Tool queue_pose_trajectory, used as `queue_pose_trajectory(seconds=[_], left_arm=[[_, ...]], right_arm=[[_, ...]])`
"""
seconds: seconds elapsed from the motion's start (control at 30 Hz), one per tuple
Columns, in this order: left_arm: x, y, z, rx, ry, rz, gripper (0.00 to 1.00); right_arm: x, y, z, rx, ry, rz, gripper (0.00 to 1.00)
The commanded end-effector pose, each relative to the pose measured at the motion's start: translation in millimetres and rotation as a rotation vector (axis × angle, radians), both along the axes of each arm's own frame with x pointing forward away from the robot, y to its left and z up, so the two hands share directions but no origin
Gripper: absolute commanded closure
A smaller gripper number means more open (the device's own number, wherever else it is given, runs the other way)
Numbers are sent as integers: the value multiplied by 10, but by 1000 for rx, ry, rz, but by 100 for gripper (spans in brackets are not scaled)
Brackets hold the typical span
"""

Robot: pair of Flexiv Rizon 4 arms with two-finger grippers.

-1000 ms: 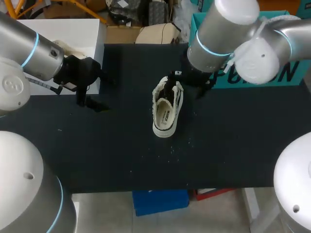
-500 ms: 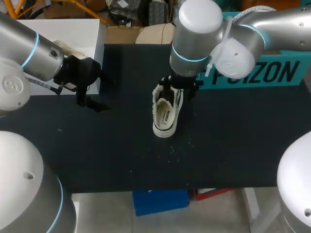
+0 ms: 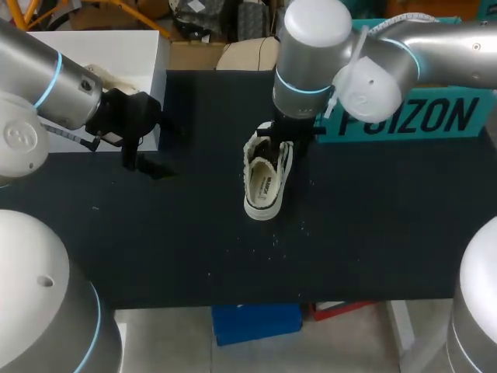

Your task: Take the shoe out of the shoebox, open the shoe tongue, remove and reinsert the insole, then place the shoe into the shoebox

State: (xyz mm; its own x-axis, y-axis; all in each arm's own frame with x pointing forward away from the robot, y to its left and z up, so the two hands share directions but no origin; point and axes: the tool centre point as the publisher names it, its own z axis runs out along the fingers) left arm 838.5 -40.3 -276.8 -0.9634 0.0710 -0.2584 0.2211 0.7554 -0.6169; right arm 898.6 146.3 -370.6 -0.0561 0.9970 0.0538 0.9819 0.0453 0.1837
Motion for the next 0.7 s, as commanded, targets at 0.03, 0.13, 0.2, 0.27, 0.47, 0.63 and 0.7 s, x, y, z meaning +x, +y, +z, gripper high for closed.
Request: queue_pose_trajectory(seconds=[0.03,0.13,0.2,0.27,0.47,0.63,0.7], left_arm=[[-4,-7,-15,0,-4,2,0],[-4,-7,-15,0,-4,2,0],[-4,-7,-15,0,-4,2,0],[-4,-7,-15,0,-4,2,0],[-4,-7,-15,0,-4,2,0],[-4,-7,-15,0,-4,2,0],[-4,-7,-15,0,-4,2,0]], right_arm=[[92,81,-156,-2,22,13,58],[108,89,-220,-6,33,22,59],[119,83,-257,-10,40,26,59],[125,79,-283,-15,48,29,60],[93,68,-372,-35,72,30,65],[-5,58,-483,-34,103,22,65],[-32,32,-524,-33,108,18,65]])
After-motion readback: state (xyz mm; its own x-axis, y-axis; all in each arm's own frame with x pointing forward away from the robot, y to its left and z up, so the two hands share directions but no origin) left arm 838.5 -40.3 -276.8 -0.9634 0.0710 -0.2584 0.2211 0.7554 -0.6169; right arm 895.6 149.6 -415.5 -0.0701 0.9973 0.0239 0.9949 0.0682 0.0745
